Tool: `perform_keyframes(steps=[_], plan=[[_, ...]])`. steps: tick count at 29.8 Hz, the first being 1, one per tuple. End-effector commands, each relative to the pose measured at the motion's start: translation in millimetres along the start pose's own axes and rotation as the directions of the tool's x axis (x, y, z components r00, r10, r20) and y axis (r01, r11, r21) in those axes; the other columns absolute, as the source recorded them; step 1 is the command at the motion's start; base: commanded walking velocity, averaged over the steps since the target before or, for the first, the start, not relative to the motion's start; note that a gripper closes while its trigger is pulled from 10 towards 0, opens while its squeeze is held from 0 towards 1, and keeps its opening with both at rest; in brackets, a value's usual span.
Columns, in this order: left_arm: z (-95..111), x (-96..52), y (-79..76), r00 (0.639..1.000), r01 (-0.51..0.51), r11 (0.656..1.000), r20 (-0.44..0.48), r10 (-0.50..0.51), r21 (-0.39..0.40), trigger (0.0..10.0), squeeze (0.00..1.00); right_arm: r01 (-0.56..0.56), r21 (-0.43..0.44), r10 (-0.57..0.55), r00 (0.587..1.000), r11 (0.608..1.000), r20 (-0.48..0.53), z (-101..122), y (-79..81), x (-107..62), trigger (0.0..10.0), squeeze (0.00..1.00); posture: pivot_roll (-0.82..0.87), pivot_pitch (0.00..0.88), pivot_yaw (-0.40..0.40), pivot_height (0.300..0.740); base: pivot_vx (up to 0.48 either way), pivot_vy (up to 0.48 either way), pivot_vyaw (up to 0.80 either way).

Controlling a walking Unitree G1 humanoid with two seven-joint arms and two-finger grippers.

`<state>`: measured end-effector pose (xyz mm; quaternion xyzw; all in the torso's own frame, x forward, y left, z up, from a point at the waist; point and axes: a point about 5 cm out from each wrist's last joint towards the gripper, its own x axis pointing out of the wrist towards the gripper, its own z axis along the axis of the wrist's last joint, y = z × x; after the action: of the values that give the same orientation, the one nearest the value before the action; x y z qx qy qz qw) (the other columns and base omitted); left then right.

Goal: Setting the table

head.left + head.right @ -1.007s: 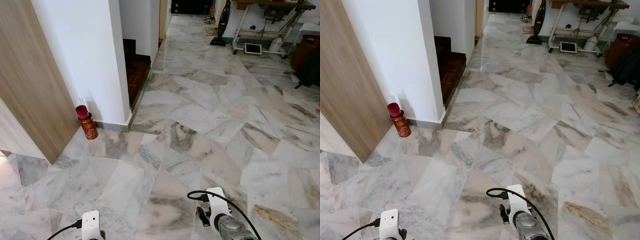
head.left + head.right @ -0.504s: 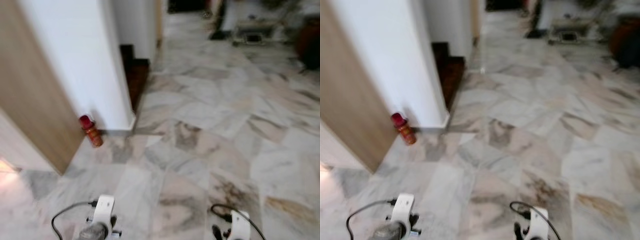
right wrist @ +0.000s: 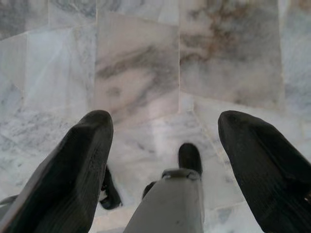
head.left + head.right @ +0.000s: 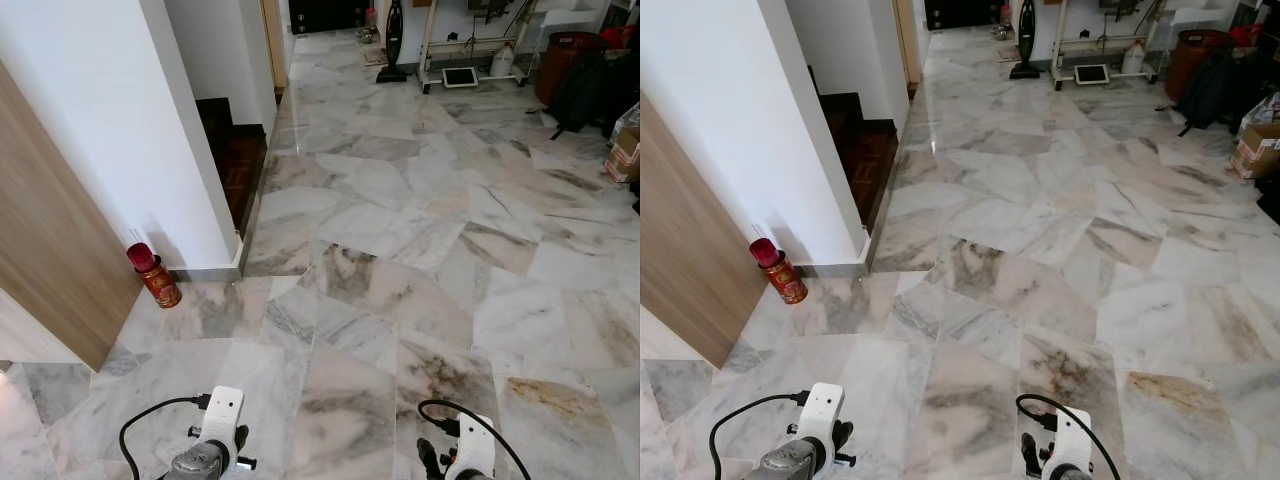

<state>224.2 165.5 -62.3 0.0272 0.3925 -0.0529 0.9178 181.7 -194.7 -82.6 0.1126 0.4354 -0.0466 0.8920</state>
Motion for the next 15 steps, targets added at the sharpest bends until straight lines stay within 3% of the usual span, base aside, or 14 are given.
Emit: perform_keyframes(steps=[1, 5, 6, 9, 15], plan=[[-3.5, -0.7, 1.1, 1.0, -0.023, 0.999, -0.007, 0.022, -0.038, 10.0, 0.0, -0.026, -0.04, 0.027, 1.0, 0.999, 0.014, 10.1, 5.0, 2.6, 10.0, 0.0, -0.13, 0.0, 0.008, 0.74, 0.0, 0.0, 0.0], [-4.9, -1.0, 0.3, 1.0, -0.027, 0.999, -0.009, 0.026, -0.046, 10.0, 0.0, -0.031, -0.051, 0.032, 0.999, 0.998, 0.013, 12.0, 5.3, 3.0, 10.0, 0.0, -0.13, 0.0, 0.003, 0.74, 0.0, 0.0, 0.0], [-9.6, -1.8, -2.2, 0.999, -0.032, 0.997, -0.017, 0.031, -0.066, 10.0, 0.0, -0.044, -0.081, 0.046, 0.999, 0.996, 0.021, 18.7, 6.5, 4.1, 10.0, 0.0, -0.1, 0.0, -0.04, 0.74, 0.0, 0.0, 0.0], [-20.8, -4.1, -8.4, 0.999, -0.043, 0.994, -0.038, 0.039, -0.102, 10.0, 0.0, -0.067, -0.134, 0.074, 0.996, 0.989, 0.049, 36.6, 10.4, 6.8, 10.0, 0.0, -0.09, 0.0, -0.047, 0.74, 0.0, 0.0, 0.0], [-23.1, -4.5, -9.7, 0.998, -0.037, 0.995, -0.049, 0.032, -0.087, 10.0, 0.0, -0.07, -0.124, 0.08, 0.994, 0.99, 0.071, 42.3, 16.1, 8.2, 10.0, 0.0, -0.1, 0.0, -0.024, 0.74, 0.0, 0.0, 0.0]])
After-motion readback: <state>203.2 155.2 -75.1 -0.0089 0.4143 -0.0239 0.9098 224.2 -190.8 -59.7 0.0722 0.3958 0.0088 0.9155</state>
